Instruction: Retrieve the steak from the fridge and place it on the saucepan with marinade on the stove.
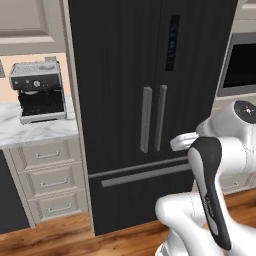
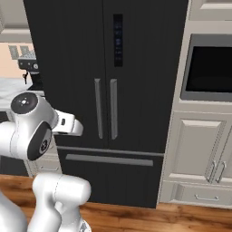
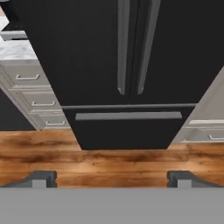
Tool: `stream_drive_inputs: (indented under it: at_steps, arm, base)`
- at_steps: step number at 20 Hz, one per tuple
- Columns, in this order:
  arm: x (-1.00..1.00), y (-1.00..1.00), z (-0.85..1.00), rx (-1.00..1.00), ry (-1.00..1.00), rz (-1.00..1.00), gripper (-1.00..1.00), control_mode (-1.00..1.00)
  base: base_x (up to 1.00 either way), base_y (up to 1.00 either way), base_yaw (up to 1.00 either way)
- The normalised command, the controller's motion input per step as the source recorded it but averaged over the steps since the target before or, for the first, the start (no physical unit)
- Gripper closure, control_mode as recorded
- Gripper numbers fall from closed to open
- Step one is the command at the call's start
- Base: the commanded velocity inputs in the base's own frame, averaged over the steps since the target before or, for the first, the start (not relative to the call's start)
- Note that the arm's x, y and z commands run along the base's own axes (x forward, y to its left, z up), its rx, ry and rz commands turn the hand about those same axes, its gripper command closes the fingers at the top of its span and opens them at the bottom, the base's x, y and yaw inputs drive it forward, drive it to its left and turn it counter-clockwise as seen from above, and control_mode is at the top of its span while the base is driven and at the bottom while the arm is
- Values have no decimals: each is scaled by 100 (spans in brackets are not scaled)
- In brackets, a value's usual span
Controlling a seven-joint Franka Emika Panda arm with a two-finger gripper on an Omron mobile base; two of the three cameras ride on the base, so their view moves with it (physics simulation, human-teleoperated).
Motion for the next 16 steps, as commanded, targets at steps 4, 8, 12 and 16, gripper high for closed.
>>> stream_drive_inputs:
  at_steps: [4, 8, 12, 16]
  arm:
    - [57, -11, -4, 1, -22, 0, -100, -100]
    - [61, -1, -3, 0, -20, 0, -100, -100]
    - [33, 20, 14, 3, -12, 0, -100, -100]
    - [35, 19, 12, 4, -7, 0, -100, -100]
  base:
    - [0, 0, 0]
    - [0, 0, 0]
    - [0, 0, 0]
    - [0, 0, 0]
